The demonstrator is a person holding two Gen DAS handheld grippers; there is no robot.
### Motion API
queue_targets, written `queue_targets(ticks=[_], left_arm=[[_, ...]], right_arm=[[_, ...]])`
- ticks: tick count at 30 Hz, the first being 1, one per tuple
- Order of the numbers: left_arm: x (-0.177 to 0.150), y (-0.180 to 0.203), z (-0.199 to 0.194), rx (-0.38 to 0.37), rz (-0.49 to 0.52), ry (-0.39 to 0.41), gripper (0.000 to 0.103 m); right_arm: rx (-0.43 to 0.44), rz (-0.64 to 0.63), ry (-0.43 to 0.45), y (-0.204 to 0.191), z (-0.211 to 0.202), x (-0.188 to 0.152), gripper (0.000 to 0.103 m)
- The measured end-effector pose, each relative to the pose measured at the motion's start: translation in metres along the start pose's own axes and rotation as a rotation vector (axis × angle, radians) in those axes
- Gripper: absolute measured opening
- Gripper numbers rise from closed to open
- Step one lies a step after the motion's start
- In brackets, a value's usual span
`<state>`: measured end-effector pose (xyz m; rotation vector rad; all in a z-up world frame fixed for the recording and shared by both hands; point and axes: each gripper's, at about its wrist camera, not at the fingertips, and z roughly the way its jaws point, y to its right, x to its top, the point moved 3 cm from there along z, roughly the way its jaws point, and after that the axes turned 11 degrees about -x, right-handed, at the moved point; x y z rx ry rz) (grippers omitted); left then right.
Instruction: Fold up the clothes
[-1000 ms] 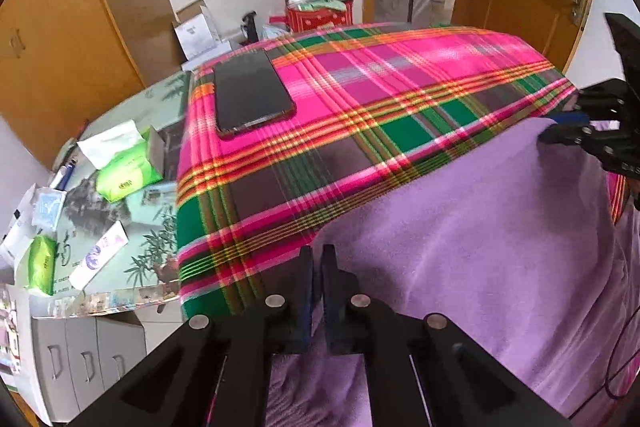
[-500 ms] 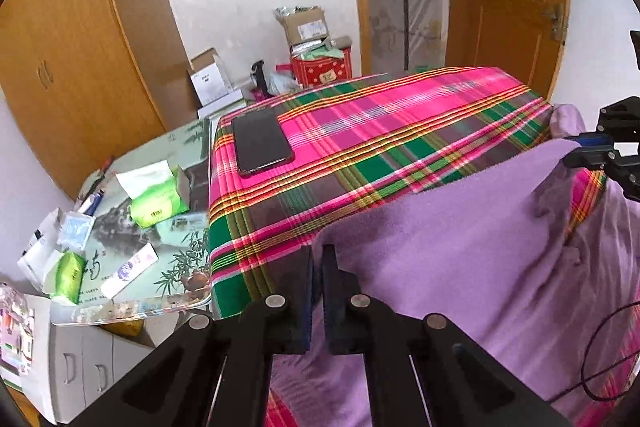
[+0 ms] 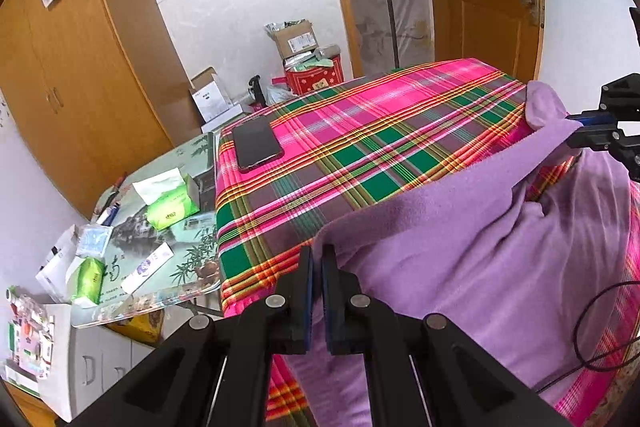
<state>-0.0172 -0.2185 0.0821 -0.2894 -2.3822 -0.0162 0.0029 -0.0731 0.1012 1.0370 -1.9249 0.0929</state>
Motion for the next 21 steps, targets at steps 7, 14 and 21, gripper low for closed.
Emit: queue_targets(ticks=[7,14,21], left_arm=[[-0.023,0.015,-0.021,0.024,0.028,0.003,0.004],[-0.046,0.024,-0.034,0.02,0.009,0.009,0.004],[-0.069,0.044,-0.043,0.046,0.03,0.024,0.004]], right_arm=[[-0.007,-0.024,0.026,-0.021,-0.025,-0.014,0.006],[-0.022,-0.051,0.035,-0.04,-0.041,-0.031,0.006],[-0.03,-0.051,0.035,-0.053,-0.05,-0.048,0.006]])
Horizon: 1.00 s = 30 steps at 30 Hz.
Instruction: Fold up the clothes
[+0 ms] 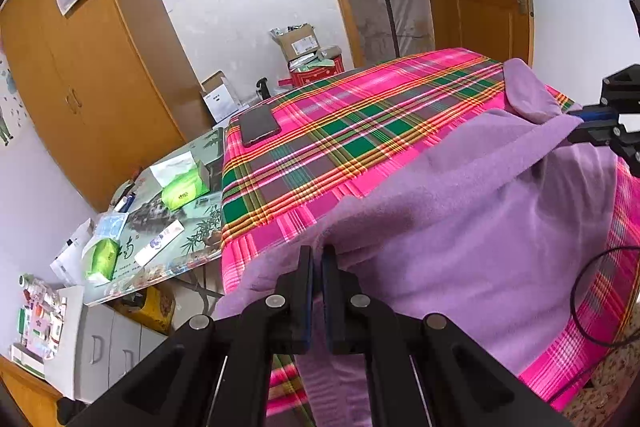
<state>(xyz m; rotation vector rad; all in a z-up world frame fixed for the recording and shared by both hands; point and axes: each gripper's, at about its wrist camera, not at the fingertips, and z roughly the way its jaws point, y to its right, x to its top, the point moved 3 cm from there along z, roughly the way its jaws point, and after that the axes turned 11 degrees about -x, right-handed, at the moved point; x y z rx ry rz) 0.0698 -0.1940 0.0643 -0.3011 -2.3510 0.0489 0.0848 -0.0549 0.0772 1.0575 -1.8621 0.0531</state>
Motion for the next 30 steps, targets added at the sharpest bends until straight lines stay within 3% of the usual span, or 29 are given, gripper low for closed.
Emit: queue_targets(ticks=[4,15,30], left_arm=[[-0.013,0.009,-0.002,0.001,0.008,0.001,0.004],[-0.059,0.022,0.001,-0.054,-0.084,-0.015,0.004],[-0.084,0.041,-0.005,-0.049,-0.108,0.0,0.004]], right_arm=[[0.005,0.0,-0.004,-0.008,-0.005,-0.011,0.006],[0.04,-0.011,-0.044,-0.031,-0.003,-0.045,0.006],[0.082,0.042,-0.111,-0.047,0.008,-0.083,0.006]])
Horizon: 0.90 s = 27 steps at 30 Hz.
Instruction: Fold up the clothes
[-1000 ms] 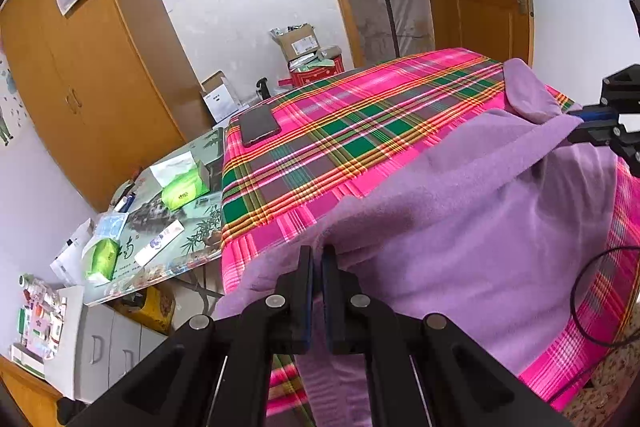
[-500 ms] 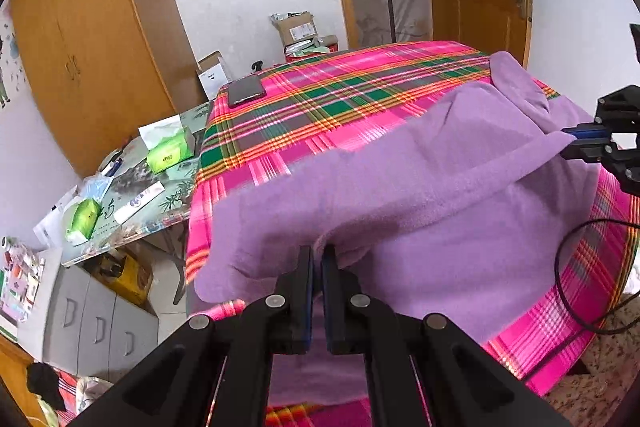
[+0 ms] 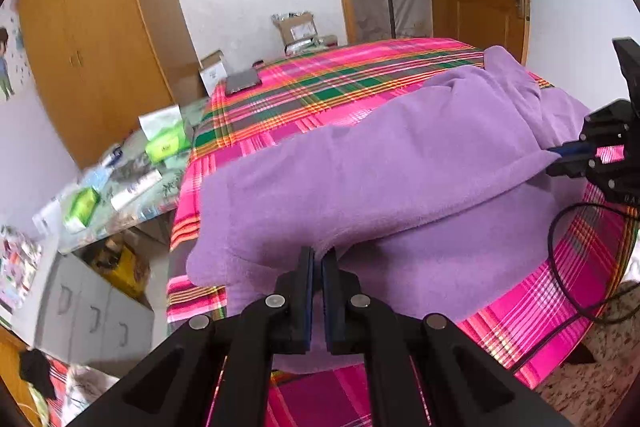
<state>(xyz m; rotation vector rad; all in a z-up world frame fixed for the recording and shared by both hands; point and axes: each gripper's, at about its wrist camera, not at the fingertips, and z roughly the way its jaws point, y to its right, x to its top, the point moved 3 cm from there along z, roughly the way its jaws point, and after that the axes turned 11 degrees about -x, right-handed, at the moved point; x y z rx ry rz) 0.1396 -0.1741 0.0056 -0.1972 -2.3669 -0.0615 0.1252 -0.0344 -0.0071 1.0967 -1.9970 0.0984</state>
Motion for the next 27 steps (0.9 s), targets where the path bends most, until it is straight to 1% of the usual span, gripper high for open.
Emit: queue_targets(ticks=[7,15,16,18,20,27], left_arm=[[-0.004,-0.001,0.0,-0.004,-0.023,0.004,0.004],[-0.016,0.003,-0.001,-0.01,-0.049,-0.03,0.004],[-0.017,0.007,-0.003,-0.017,-0.036,-0.024,0.004],[-0.019,0.009,-0.003,0.001,-0.009,-0.023,0.004],[-0.021,0.005,-0.001,-0.022,-0.046,-0.028,0.004],[-0.03,0.002,0.003,-0.037,-0.068,-0.041,0.004]], right_arm=[[0.001,0.027,0.01,0.0,-0.007,-0.004,0.006],[0.024,0.037,-0.015,-0.003,-0.003,-0.011,0.006],[0.027,0.041,-0.019,-0.002,-0.003,-0.013,0.006],[0.029,0.047,-0.024,-0.001,-0.003,-0.015,0.006],[0.033,0.051,-0.028,-0.001,-0.003,-0.016,0.006],[0.033,0.034,-0.051,-0.005,-0.001,-0.02,0.007]])
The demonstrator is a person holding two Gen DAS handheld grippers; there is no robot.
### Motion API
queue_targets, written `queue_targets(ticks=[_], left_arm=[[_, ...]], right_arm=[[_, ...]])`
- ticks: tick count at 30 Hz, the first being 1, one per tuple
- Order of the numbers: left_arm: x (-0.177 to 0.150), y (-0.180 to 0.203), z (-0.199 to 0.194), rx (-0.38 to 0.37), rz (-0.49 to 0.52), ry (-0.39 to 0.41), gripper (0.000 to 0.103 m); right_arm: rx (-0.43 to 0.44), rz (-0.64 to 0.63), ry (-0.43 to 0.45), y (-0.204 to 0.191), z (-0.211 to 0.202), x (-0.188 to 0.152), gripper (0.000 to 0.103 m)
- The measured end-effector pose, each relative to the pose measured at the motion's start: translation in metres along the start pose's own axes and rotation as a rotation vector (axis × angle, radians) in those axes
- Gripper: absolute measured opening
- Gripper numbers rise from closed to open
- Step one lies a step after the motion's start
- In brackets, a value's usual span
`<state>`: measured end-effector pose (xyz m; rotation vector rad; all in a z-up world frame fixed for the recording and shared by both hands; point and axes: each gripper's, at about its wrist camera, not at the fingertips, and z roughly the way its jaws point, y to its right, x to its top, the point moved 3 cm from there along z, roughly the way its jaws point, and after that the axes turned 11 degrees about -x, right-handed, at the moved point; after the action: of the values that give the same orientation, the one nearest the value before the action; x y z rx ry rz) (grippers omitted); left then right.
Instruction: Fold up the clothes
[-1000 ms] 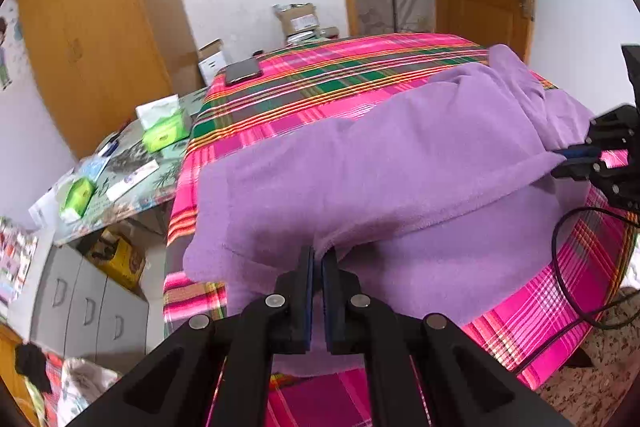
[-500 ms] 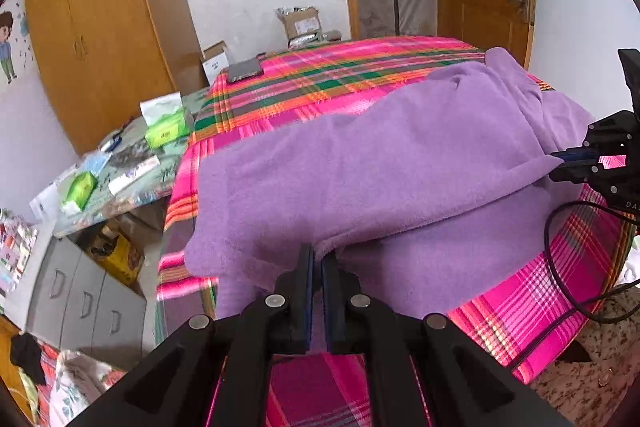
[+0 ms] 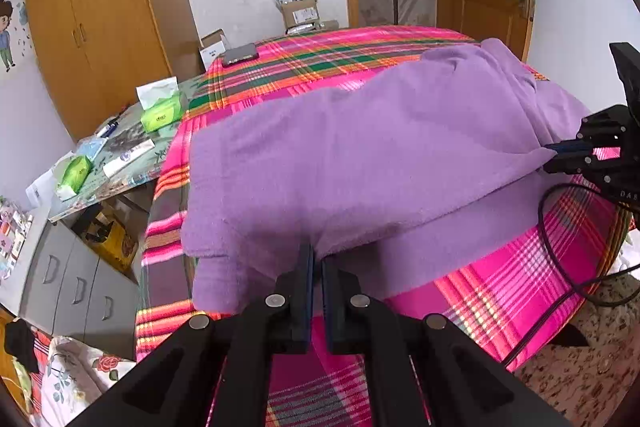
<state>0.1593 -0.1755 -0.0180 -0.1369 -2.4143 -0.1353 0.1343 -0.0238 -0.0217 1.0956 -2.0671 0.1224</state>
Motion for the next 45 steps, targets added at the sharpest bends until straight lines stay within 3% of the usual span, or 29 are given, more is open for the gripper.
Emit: queue_targets(ticks=[4,8,11,14,21,25,29,32,40,45], left_arm=[[-0.002,-0.003,-0.002,-0.027,-0.042,0.012,0.009],[-0.006,-0.012,-0.016,-0.119,-0.151,0.055,0.015],[-0.014,-0.028,-0.024,-0.206,-0.287,0.079,0.028],[-0.021,-0.046,-0.03,-0.289,-0.429,0.108,0.033],[-0.011,-0.089,-0.02,-0.341,-0.696,0.155,0.04],[-0.009,-0.104,-0.005,-0.35,-0.788,0.132,0.04],[-0.004,-0.111,0.0,-0.354,-0.844,0.133,0.038],[-0.003,-0.112,-0.002,-0.315,-0.858,0.138,0.018],[0.006,-0.097,-0.039,-0.308,-0.81,0.249,0.012],[0.006,-0.09,-0.053,-0.292,-0.789,0.257,0.012]], right_arm=[[0.0,-0.01,-0.009,-0.001,0.002,-0.001,0.008],[-0.009,-0.011,-0.014,-0.003,0.002,-0.002,0.009],[-0.012,-0.003,-0.016,-0.002,0.003,-0.002,0.009],[-0.016,-0.006,-0.011,-0.002,0.002,-0.001,0.009],[-0.03,-0.006,0.007,0.0,-0.005,0.002,0.007],[-0.038,-0.001,0.018,0.001,-0.01,0.003,0.007],[-0.042,0.018,0.02,0.006,-0.011,0.003,0.007],[-0.044,0.026,0.021,0.008,-0.011,0.003,0.006],[-0.075,0.034,0.085,0.012,-0.031,0.011,0.005],[-0.09,0.034,0.152,0.017,-0.057,0.02,0.005]])
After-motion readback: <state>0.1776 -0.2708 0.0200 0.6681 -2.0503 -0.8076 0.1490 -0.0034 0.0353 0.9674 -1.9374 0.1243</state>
